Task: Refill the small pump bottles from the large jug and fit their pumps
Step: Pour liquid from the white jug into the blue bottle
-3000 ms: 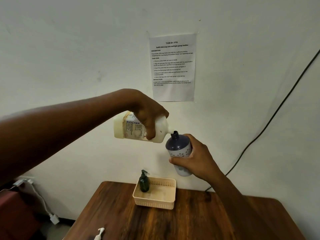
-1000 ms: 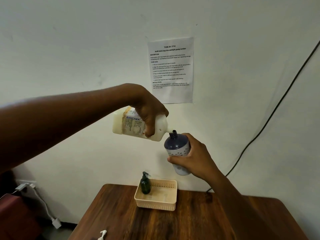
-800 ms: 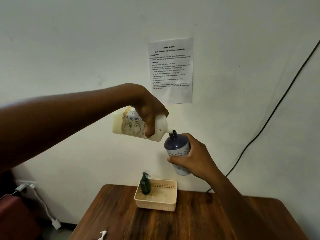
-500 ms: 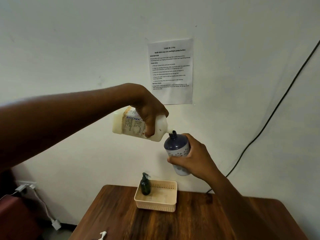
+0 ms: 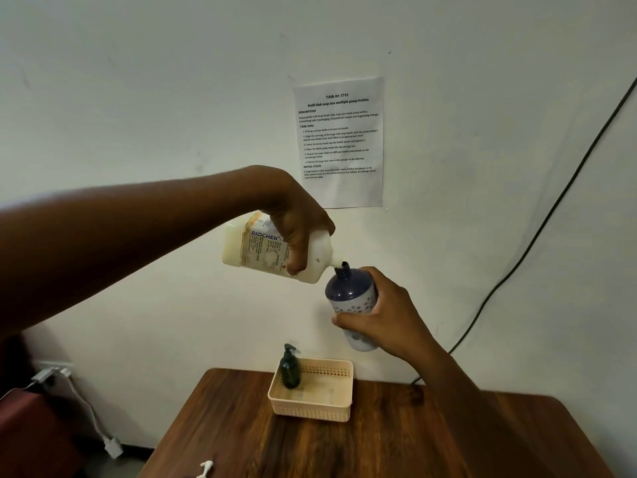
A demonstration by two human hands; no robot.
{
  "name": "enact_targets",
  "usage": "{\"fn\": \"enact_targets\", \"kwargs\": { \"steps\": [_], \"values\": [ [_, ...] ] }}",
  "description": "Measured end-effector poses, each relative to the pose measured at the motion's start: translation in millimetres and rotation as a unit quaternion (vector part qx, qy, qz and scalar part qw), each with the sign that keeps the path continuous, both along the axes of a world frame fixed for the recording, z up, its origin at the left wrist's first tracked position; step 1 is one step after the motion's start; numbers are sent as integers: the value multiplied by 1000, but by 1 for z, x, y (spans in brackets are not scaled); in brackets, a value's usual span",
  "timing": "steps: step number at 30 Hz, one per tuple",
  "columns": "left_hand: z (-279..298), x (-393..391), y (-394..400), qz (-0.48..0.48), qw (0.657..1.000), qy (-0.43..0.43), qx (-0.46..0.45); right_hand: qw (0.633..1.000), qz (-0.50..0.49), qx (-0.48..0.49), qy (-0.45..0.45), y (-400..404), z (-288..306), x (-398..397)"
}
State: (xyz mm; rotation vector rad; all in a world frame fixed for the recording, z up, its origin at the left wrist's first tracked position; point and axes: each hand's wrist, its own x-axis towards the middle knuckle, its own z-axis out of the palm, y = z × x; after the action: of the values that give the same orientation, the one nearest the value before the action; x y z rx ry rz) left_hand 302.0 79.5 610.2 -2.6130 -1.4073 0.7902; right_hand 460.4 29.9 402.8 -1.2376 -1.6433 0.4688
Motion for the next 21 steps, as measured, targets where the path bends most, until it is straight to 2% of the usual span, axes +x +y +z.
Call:
{"fn": "enact_targets", "kwargs": {
  "steps": [21],
  "values": [
    [3, 3, 2, 2, 1000, 27, -11, 1000, 0, 1, -9, -2, 0, -3]
  ]
}}
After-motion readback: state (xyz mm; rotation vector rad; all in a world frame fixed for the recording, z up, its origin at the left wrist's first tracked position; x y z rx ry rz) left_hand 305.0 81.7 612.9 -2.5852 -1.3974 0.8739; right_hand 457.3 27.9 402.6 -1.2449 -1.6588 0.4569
